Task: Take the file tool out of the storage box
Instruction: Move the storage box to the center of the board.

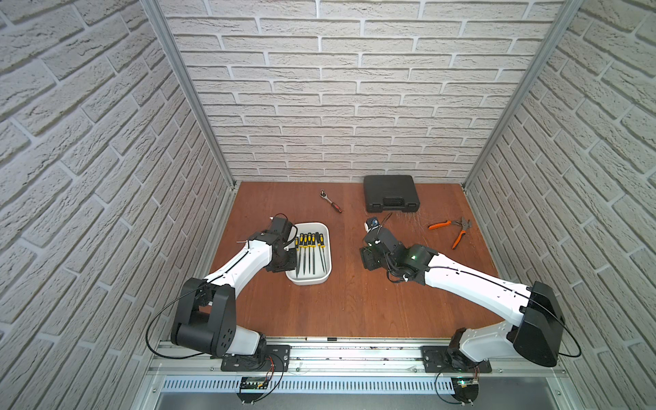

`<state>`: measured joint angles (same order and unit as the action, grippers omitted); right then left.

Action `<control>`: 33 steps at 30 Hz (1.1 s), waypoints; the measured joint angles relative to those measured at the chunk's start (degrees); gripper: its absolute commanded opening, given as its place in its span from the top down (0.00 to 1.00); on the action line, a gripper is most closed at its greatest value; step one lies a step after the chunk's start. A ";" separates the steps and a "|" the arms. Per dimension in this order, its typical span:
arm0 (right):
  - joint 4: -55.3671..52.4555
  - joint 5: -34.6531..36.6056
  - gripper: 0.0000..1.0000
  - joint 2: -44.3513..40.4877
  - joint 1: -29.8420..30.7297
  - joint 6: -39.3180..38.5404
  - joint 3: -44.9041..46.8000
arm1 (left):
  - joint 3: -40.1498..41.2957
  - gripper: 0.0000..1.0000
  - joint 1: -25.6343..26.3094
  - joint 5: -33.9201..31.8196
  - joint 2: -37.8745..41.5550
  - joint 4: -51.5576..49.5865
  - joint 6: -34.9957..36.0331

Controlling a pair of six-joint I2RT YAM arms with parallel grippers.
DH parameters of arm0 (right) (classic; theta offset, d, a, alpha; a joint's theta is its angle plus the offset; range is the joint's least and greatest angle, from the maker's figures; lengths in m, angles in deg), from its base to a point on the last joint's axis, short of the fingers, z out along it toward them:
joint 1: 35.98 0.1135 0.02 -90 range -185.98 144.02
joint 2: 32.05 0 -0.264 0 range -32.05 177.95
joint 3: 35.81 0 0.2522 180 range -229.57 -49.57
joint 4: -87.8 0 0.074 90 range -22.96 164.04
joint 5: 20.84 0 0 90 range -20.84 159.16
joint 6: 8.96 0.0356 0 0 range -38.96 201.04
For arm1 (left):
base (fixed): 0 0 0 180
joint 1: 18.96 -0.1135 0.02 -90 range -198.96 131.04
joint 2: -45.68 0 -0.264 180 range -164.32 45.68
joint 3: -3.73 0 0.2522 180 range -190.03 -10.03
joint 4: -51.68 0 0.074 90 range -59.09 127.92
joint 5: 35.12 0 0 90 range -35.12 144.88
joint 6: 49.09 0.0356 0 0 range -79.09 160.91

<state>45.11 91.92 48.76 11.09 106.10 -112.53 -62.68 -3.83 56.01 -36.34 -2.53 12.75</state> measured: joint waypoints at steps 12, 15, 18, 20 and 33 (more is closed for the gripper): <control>2.64 -8.28 0.38 16.09 1.92 -1.79 -22.64 | -11.67 0.56 -3.67 -1.90 7.37 -1.36 0.02; 1.88 -10.99 0.46 25.46 3.41 -2.49 -32.79 | -13.49 0.55 -8.11 -0.92 8.17 -1.20 -0.02; -0.28 -12.63 0.51 34.60 4.94 -3.30 -42.73 | -13.11 0.55 -12.85 0.76 8.26 -1.46 -0.35; -1.79 -14.08 0.53 39.50 5.40 -3.48 -47.78 | -12.17 0.55 -15.47 2.01 8.57 -1.33 -0.74; -6.32 -20.70 0.62 57.24 5.88 0.61 -63.89 | -6.82 0.54 -18.14 7.58 10.51 -1.40 -1.11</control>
<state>38.79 71.23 106.01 16.97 106.71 -176.41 -69.49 -21.97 63.59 -25.83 -3.93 11.64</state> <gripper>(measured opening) 0.383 0.454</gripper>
